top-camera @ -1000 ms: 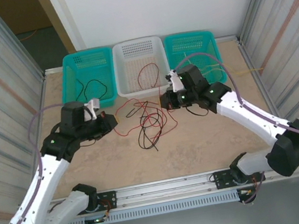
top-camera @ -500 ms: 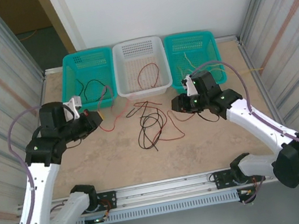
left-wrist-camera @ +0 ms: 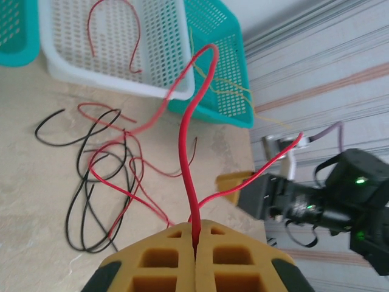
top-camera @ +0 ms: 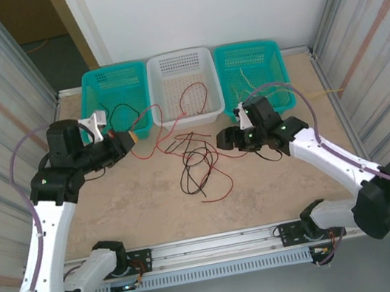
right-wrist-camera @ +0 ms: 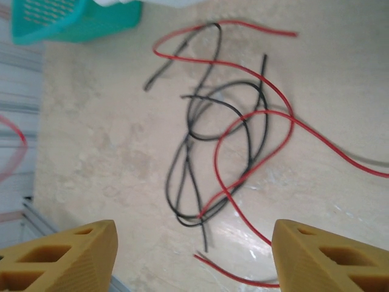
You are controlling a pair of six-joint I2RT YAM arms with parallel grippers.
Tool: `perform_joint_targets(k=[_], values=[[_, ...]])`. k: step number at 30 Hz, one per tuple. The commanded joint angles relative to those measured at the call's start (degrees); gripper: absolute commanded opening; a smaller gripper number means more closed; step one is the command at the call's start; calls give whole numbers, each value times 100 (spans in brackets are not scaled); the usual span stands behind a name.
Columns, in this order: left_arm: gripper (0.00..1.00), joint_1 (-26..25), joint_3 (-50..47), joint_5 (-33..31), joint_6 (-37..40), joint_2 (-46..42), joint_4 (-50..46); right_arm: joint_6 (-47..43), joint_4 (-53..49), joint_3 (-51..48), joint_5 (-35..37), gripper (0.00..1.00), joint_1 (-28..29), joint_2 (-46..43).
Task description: Untangle the cables
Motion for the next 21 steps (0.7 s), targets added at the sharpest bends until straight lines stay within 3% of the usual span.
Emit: perform_joint_targets(k=[1,8,21], values=[[0,43,432,189,-100,392,581,-230,-612,242,565,66,266,290],[0,-164,1428,-145,7,1467,932,-160,-769,254,1015,66,348,309],[0,-544,3196,-846,-49,3711,1327,-79,-974,221,1180,67,368,213]])
